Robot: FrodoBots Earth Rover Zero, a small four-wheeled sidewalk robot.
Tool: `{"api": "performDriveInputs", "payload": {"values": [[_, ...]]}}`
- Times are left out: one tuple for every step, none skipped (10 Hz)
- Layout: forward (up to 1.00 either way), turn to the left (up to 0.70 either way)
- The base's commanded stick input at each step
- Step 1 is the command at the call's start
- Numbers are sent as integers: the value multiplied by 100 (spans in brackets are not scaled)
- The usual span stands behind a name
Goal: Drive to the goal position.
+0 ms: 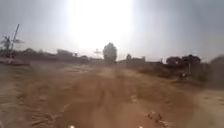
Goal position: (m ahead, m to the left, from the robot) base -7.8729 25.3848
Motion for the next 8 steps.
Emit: {"api": "performDriveInputs", "payload": {"values": [[70, 0], [70, 0], [70, 0], [70, 0], [70, 0], [70, 0], [70, 0], [70, 0]]}}
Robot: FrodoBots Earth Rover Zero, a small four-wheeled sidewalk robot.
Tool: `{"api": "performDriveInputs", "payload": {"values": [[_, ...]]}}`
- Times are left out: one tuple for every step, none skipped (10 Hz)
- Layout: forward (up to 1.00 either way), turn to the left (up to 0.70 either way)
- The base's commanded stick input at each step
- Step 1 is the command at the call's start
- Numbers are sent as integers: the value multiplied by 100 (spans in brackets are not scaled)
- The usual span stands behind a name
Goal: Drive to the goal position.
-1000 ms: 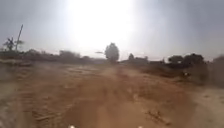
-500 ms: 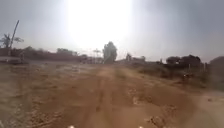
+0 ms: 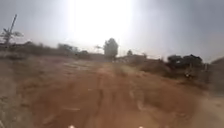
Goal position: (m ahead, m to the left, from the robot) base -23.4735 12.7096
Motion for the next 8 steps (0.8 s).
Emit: {"api": "performDriveInputs", "payload": {"values": [[70, 0], [45, 0], [45, 0], [45, 0], [45, 0], [45, 0], [45, 0], [45, 0]]}}
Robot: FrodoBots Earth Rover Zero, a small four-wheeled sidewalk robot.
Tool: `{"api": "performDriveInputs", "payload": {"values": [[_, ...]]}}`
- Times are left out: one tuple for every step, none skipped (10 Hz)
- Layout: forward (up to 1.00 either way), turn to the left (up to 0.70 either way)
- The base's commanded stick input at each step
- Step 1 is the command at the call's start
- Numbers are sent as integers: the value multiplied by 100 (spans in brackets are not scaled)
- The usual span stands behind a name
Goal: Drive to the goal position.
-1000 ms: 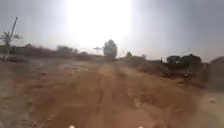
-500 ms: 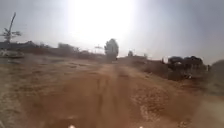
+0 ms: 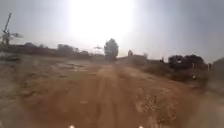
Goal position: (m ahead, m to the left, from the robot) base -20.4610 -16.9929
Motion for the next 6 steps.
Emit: {"api": "performDriveInputs", "payload": {"values": [[45, 0], [45, 0], [45, 0], [45, 0], [45, 0], [45, 0]]}}
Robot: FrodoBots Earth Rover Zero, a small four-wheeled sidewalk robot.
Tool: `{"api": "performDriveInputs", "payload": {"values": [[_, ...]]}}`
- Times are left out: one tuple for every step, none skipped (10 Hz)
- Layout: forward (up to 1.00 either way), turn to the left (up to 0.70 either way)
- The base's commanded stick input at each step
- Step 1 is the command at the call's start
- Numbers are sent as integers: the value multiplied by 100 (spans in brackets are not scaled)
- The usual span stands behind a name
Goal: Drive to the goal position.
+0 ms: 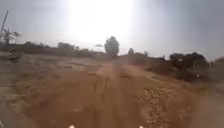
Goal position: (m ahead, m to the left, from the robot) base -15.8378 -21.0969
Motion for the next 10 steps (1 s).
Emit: {"api": "performDriveInputs", "payload": {"values": [[45, 0], [45, 0], [45, 0], [45, 0], [45, 0], [45, 0], [45, 0], [45, 0], [70, 0], [70, 0]]}}
